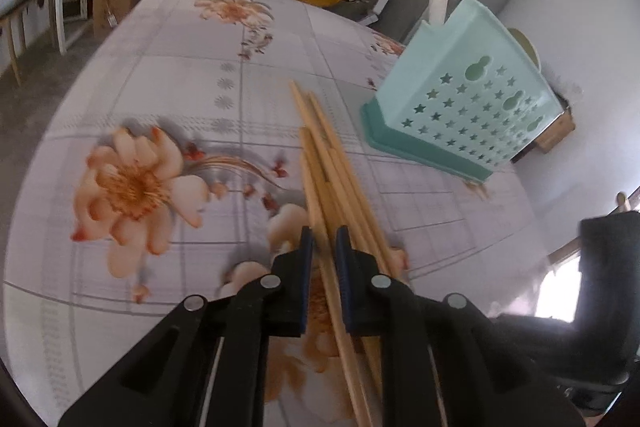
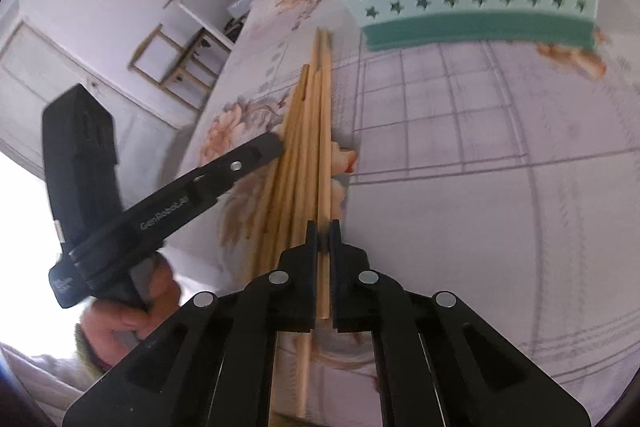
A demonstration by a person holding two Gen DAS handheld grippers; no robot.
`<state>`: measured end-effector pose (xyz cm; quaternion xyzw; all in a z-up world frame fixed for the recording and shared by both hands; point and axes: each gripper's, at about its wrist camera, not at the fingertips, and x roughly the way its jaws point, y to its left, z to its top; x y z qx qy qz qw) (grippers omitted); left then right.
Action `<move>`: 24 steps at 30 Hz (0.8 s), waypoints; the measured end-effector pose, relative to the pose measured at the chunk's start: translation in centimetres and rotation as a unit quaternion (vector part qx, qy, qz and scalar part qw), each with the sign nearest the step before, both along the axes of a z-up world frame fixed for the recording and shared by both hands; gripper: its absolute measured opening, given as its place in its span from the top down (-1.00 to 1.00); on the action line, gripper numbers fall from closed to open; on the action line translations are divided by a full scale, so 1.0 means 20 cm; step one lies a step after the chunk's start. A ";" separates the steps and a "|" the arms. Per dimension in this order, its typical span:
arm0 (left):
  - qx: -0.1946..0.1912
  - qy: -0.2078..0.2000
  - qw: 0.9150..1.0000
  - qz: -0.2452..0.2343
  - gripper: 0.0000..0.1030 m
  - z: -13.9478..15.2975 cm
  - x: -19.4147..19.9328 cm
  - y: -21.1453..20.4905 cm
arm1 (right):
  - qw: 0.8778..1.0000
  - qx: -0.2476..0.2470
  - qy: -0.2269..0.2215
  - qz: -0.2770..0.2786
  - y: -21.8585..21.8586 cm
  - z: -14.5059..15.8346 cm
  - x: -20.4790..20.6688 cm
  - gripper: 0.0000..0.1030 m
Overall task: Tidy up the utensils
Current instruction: 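Grasp a wooden chopstick with the left gripper while the right grasps another chopstick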
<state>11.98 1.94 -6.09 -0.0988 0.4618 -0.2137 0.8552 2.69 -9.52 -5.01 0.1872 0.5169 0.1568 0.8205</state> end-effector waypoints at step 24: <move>0.114 -0.034 0.993 -0.011 0.76 0.03 -0.09 0.02 | 0.997 -0.071 -0.006 -0.020 -0.19 0.09 -0.27 0.70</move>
